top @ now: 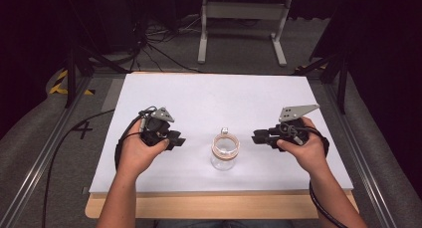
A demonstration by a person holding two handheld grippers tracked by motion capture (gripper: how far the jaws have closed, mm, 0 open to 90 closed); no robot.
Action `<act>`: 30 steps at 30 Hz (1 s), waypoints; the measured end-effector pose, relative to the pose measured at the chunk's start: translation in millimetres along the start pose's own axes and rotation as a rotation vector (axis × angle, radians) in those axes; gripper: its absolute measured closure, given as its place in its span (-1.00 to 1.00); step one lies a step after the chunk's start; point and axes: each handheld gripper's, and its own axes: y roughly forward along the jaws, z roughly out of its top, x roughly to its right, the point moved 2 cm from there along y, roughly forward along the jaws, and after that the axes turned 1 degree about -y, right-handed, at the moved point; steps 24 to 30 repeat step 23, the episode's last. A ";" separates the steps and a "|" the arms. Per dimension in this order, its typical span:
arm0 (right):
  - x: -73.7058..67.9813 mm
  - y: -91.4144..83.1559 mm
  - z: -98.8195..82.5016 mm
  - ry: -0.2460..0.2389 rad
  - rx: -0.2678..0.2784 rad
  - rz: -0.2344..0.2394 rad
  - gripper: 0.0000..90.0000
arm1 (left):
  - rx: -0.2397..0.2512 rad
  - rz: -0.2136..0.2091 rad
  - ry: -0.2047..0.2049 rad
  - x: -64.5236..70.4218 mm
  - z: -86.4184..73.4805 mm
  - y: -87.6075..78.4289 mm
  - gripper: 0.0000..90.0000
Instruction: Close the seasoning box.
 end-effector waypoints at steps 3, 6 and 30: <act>12.7 -5.1 -5.7 0.023 0.008 -0.046 0.49 | 0.002 0.003 -0.023 -7.1 -3.9 4.0 0.44; 29.5 -5.9 -16.0 0.047 0.000 -0.096 0.35 | 0.009 0.019 -0.034 -15.9 -9.4 9.7 0.38; 76.6 11.5 -55.6 0.146 -0.034 -0.182 -0.02 | 0.033 0.031 -0.077 -35.2 -22.3 24.9 0.19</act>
